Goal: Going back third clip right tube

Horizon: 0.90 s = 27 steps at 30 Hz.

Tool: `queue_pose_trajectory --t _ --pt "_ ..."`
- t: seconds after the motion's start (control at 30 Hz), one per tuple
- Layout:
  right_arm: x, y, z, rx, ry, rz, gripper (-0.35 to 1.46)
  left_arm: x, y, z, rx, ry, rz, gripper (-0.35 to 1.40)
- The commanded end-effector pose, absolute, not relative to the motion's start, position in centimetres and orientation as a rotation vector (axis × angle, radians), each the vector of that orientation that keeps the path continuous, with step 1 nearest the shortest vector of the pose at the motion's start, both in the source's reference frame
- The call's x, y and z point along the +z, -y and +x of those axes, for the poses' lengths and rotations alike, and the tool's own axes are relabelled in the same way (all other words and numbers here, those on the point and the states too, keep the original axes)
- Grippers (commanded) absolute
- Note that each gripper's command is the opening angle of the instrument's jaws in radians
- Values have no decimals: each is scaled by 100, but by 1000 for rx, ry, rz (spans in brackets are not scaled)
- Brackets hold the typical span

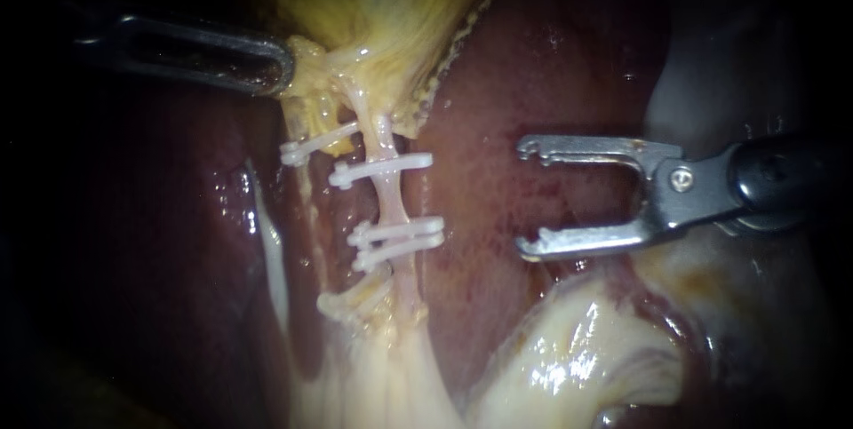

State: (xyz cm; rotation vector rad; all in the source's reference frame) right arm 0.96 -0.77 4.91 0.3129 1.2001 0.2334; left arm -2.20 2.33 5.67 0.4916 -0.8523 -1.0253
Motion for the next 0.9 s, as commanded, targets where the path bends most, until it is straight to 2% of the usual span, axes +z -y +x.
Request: queue_pose_trajectory --t 0.03,0.27,0.63,0.9 --pt "490 78 95 226 -1193 311 50 567 -233 -220 -1025 853 492 -35" --pt "485 81 94 217 -1186 307 50 572 -230 -226 -1027 853 486 -35" --pt "485 82 93 215 -1187 310 50 614 -216 -259 -1015 842 503 -35" --pt "484 82 93 215 -1187 310 50 617 -215 -261 -1014 842 504 -35"
